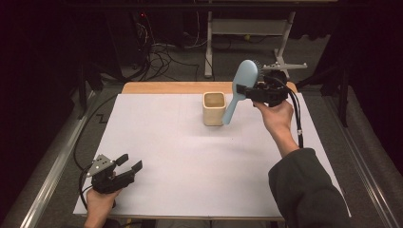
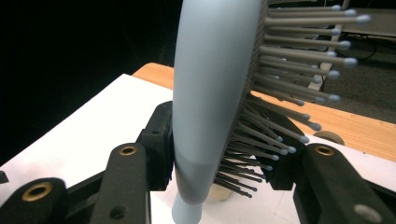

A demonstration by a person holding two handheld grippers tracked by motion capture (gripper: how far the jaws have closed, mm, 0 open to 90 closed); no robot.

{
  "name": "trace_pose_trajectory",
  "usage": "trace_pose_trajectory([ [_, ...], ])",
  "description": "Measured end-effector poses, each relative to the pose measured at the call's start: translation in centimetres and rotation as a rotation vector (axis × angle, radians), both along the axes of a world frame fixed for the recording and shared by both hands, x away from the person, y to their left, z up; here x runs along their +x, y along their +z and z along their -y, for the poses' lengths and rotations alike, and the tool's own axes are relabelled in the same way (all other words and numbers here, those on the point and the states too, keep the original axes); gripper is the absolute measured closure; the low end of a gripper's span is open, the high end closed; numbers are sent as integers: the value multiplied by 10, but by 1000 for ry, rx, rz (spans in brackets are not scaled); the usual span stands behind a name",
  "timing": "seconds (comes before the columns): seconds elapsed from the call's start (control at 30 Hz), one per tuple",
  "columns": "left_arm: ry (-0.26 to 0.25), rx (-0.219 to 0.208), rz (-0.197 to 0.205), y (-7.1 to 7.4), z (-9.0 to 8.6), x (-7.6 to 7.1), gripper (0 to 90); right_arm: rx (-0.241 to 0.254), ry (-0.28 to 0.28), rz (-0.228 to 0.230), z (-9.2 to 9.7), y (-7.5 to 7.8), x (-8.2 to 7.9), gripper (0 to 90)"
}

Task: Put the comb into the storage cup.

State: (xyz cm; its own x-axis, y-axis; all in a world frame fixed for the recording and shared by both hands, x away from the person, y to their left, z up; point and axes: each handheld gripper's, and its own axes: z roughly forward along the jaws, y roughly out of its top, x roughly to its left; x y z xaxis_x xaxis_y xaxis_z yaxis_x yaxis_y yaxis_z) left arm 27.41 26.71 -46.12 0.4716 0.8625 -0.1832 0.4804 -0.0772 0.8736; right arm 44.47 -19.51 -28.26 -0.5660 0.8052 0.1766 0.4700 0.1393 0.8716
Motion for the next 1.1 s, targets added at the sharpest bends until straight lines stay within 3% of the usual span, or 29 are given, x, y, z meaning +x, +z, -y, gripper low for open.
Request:
trace_pose_trajectory([
  [1.1,-2,-1,4,0,-1,0,345,13,-63,33,-16,15,31,538],
])
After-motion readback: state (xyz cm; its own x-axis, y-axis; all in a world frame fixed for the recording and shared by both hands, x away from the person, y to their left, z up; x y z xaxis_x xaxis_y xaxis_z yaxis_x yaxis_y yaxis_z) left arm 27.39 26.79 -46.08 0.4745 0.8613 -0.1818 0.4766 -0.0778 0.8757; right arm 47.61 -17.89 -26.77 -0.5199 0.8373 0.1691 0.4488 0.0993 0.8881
